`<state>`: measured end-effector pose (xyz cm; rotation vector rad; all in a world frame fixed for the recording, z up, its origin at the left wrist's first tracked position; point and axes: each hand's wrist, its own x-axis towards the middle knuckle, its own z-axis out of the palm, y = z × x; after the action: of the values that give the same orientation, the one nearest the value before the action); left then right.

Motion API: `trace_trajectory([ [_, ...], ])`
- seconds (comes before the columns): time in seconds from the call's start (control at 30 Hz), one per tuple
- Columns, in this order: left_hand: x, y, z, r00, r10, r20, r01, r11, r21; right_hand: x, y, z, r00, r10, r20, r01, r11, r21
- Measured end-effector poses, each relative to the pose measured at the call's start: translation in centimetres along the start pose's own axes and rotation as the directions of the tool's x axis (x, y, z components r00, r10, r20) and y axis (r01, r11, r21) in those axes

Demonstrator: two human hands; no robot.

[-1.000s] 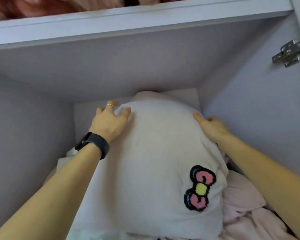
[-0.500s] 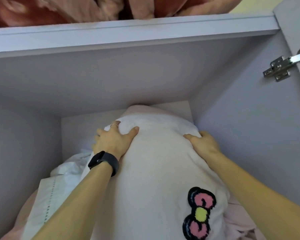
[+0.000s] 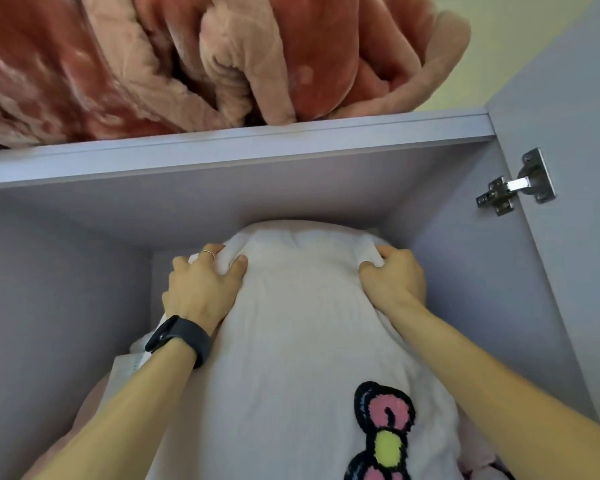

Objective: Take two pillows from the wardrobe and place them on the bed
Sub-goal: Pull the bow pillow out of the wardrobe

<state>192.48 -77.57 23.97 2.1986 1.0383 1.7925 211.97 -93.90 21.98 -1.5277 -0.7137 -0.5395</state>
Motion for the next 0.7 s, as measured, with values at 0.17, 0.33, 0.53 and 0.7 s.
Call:
trace_trajectory([
  [0.17, -3.9, 1.0, -2.8, 0.999, -0.037, -0.007, 0.037, 0.999, -0.002, -2.9, 0.3, -2.7, 0.998, -0.01, 0.069, 0.013, 0.999, -0.045],
  [0.33, -12.6, -1.3, -3.3, 0.99, -0.137, 0.019, 0.137, 0.99, -0.03, -8.2, 4.1, -4.1, 0.988, -0.013, 0.153, 0.033, 0.991, -0.129],
  [0.53, -22.8, -6.8, 0.0, 0.879, -0.431, 0.205, 0.413, 0.902, 0.129, -17.0, 11.5, -1.8, 0.909, 0.17, 0.382, -0.049, 0.951, -0.305],
  [0.7, -24.7, -7.0, 1.2, 0.873, -0.465, 0.148, 0.436, 0.879, 0.193, -20.0, 15.1, -0.4, 0.867, 0.312, 0.388, -0.213, 0.937, -0.278],
])
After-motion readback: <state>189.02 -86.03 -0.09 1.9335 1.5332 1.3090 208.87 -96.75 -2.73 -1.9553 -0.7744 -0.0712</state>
